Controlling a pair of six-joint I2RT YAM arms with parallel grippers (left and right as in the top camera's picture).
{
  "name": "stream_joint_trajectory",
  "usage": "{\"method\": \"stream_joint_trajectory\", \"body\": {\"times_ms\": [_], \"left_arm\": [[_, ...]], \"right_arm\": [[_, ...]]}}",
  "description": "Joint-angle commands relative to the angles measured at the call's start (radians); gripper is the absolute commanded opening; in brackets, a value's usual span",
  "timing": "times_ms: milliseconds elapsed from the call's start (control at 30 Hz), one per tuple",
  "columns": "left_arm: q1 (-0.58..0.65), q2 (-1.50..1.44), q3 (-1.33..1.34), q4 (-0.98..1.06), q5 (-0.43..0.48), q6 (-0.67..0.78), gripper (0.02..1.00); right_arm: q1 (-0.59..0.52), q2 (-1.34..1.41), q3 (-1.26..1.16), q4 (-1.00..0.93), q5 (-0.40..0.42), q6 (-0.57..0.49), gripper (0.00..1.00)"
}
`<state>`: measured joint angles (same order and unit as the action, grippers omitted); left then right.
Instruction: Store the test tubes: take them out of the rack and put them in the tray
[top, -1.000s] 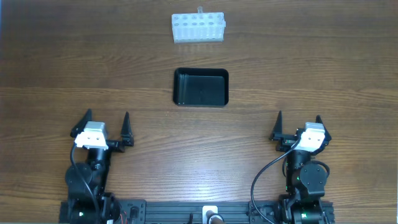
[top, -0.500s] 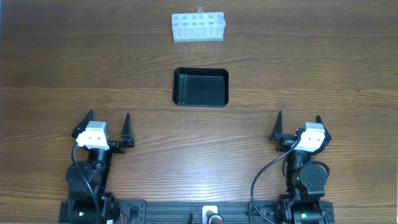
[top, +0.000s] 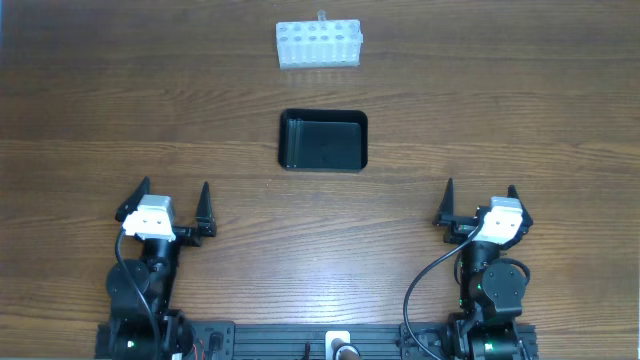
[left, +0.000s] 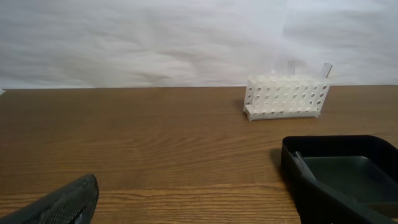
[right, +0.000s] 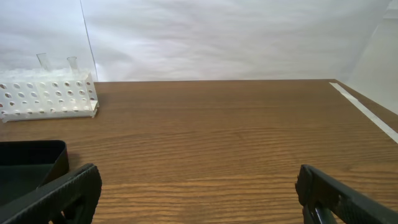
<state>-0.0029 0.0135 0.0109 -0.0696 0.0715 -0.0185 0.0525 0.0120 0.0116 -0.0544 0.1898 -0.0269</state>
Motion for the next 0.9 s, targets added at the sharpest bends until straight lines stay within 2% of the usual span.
{"method": "stream_joint_trajectory", "body": {"times_ms": [33, 233, 467, 533, 667, 900], "left_arm": [[0.007, -0.007, -0.005, -0.002, 0.007, 0.011, 1.0], [0.007, -0.007, -0.005, -0.002, 0.007, 0.011, 1.0], [0.007, -0.007, -0.005, -0.002, 0.007, 0.011, 0.998], [0.007, -0.007, -0.005, -0.003, 0.007, 0.011, 0.998], [0.007, -0.007, -0.005, -0.002, 0.007, 0.011, 0.998], [0.007, -0.007, -0.005, -0.002, 0.006, 0.011, 1.0]], "right_arm": [[0.007, -0.007, -0.006, -0.002, -0.005, 0.003, 0.993], [0.007, -0.007, -0.006, 0.008, -0.029, 0.007, 0.993], [0.007, 0.038, -0.005, 0.034, -0.01, 0.032, 0.993], [0.007, 0.136, 0.017, 0.093, -0.052, 0.047, 0.991], [0.008, 0.329, 0.085, 0.195, -0.056, 0.046, 0.993], [0.046, 0.799, 0.342, 0.306, -0.153, 0.026, 0.991]]}}
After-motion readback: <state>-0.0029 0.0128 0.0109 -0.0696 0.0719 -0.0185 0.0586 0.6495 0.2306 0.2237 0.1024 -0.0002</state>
